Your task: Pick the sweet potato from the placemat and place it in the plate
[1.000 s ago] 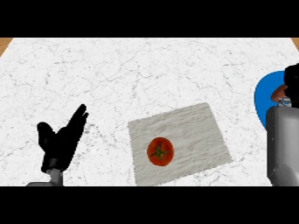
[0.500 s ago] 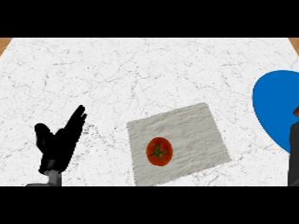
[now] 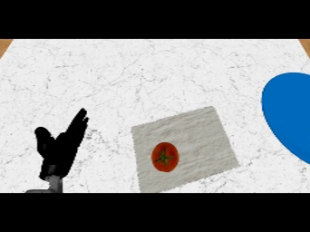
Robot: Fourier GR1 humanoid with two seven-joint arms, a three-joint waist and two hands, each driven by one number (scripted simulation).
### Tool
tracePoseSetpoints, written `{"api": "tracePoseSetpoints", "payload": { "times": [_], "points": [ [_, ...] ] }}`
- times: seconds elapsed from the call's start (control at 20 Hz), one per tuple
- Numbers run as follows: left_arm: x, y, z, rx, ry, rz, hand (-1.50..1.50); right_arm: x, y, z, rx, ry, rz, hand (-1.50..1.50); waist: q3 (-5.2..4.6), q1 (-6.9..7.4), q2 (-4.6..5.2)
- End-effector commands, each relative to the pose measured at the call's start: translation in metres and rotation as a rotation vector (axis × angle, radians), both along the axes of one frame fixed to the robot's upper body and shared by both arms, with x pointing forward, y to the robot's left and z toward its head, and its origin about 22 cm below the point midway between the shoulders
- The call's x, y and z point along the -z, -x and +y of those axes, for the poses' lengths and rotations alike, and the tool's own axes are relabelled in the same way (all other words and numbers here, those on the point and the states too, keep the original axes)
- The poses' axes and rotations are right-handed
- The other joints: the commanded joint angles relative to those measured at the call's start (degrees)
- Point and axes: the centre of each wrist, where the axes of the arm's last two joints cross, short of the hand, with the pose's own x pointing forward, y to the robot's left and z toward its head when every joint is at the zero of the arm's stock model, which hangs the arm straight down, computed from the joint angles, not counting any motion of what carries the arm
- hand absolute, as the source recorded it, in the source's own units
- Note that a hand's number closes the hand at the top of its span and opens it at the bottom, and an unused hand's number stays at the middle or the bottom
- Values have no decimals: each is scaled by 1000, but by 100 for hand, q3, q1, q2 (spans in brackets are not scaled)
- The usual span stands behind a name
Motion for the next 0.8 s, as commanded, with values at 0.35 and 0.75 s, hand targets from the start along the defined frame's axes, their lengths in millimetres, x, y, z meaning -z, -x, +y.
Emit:
{"api": "tracePoseSetpoints", "payload": {
  "times": [0.35,0.75],
  "points": [
    [7,8,7,-3,14,57,0,-3,8,-9,-99,178,-306,-150,-13,10,7],
    [17,-2,-8,-21,10,43,0,9,53,7,-77,138,-514,-150,-30,-136,-16]
  ]
}}
